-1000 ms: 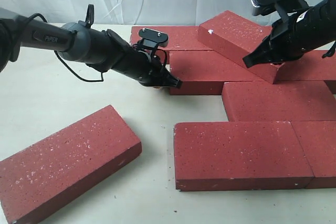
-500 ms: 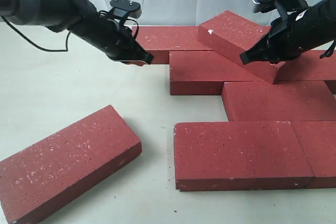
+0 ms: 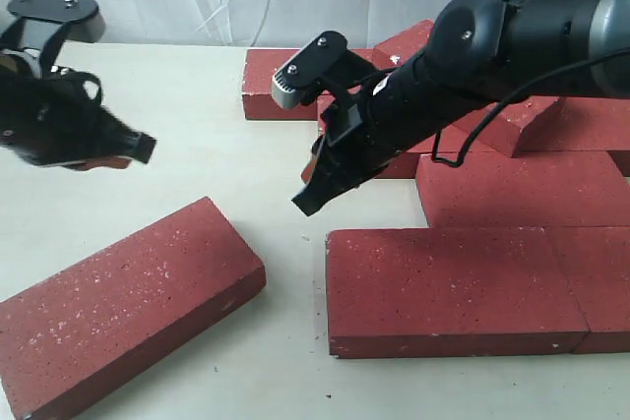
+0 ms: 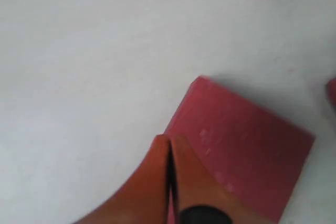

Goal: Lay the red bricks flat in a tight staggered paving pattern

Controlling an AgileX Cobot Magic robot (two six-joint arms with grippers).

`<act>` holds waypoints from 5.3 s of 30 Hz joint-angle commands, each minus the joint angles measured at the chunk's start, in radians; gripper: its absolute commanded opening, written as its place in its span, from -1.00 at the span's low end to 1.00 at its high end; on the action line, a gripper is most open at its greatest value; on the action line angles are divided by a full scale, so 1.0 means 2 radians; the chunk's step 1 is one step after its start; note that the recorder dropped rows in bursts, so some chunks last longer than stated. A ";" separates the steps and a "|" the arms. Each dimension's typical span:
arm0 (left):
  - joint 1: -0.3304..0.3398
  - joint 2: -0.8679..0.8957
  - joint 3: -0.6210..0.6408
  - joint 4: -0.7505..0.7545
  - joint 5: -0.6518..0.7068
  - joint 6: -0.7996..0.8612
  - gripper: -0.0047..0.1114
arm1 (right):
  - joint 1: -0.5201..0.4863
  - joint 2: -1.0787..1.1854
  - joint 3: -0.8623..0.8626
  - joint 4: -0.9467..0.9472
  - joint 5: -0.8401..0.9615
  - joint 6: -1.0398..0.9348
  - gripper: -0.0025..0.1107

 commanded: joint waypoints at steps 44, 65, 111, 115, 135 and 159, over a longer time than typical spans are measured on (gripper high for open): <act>0.000 0.068 0.162 0.130 0.134 -0.185 -0.92 | 0.072 0.179 -0.168 -0.192 0.068 0.227 -0.97; 0.000 0.068 0.112 0.117 0.046 -0.169 -0.92 | 0.072 0.158 -0.168 -0.157 0.097 0.198 -0.97; 0.016 0.191 0.032 0.249 -0.203 -0.160 -0.92 | 0.032 0.154 -0.168 -0.238 0.080 0.216 -0.97; 0.019 0.191 0.032 0.261 -0.193 -0.160 -0.92 | 0.032 0.154 -0.168 -0.245 0.099 0.220 -0.97; 0.019 0.189 0.032 0.285 -0.141 -0.127 -0.92 | 0.032 0.095 -0.166 -0.333 0.185 0.269 -0.97; 0.142 0.232 0.033 0.117 -0.174 -0.063 -0.92 | -0.106 -0.070 0.073 -0.188 -0.012 0.129 -0.97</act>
